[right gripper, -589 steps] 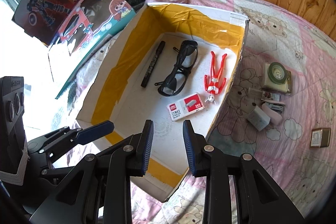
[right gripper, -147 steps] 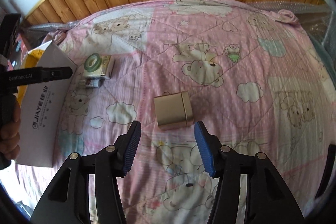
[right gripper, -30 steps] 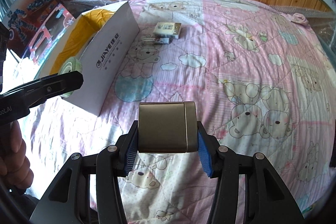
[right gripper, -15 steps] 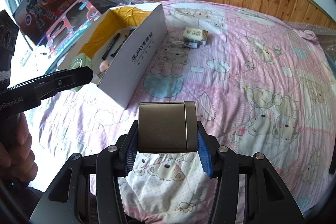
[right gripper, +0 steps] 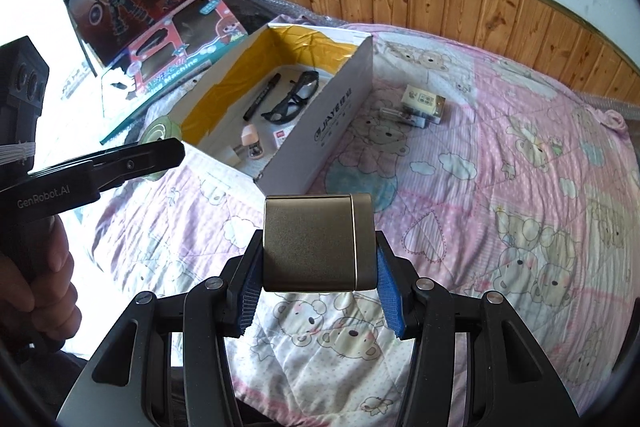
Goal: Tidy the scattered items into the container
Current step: 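Lift and carry the tape roll and gold tin with both tools over the white box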
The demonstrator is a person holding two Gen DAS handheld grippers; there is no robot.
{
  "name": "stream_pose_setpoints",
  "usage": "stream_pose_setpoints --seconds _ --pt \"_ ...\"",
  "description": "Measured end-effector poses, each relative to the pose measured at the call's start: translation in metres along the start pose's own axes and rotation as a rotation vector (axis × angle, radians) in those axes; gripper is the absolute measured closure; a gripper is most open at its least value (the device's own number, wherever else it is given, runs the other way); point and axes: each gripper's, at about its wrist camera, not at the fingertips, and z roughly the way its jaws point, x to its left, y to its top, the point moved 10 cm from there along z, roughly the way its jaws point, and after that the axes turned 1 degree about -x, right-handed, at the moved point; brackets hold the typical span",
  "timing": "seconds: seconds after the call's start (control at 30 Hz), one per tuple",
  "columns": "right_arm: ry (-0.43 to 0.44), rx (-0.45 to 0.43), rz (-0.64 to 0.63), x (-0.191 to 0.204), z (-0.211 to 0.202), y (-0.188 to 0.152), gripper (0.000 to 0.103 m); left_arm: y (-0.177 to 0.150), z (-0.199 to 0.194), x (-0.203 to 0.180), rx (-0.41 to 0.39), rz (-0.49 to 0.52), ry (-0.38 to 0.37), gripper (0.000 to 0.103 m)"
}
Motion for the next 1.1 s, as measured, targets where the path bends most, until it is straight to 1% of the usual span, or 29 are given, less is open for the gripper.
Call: stream_pose_setpoints --seconds 0.4,0.57,0.83,1.1 --pt "0.073 -0.036 -0.108 0.046 -0.004 0.036 0.05 0.0 -0.029 0.039 -0.048 -0.091 0.057 0.054" --pt "0.1 -0.055 -0.141 0.062 -0.004 0.054 0.05 0.006 -0.038 0.054 -0.068 -0.123 0.082 0.054" --pt "0.13 -0.078 -0.185 0.08 0.0 0.082 0.05 0.027 -0.047 0.074 -0.097 -0.145 0.107 0.054" --pt "0.147 -0.087 -0.211 0.083 0.011 0.106 0.05 0.052 -0.035 0.082 -0.091 -0.131 0.123 0.054"
